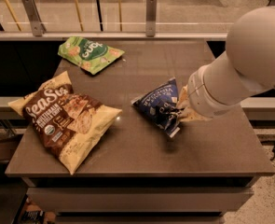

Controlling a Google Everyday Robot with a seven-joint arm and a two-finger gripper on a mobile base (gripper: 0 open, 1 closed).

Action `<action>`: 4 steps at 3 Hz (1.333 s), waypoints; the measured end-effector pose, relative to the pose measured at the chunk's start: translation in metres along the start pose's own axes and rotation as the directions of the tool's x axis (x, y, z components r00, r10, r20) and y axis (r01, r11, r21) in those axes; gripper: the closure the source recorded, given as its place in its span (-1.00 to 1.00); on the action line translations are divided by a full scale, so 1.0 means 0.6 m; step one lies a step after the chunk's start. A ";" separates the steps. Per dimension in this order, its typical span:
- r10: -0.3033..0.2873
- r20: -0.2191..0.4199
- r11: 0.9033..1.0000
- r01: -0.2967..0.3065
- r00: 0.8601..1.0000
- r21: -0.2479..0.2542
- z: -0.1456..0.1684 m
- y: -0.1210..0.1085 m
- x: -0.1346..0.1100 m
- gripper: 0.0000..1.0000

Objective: Move blue chip bag near brown chip bag

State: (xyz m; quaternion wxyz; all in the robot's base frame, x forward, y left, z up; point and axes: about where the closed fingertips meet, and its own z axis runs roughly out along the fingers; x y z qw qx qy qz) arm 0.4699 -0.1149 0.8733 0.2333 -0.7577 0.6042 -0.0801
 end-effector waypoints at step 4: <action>-0.002 0.000 1.000 0.002 1.000 -0.001 0.001 0.001 -0.002 -1.00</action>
Offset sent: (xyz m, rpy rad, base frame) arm -0.0002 0.0003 -0.0001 -0.0002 0.0001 0.0005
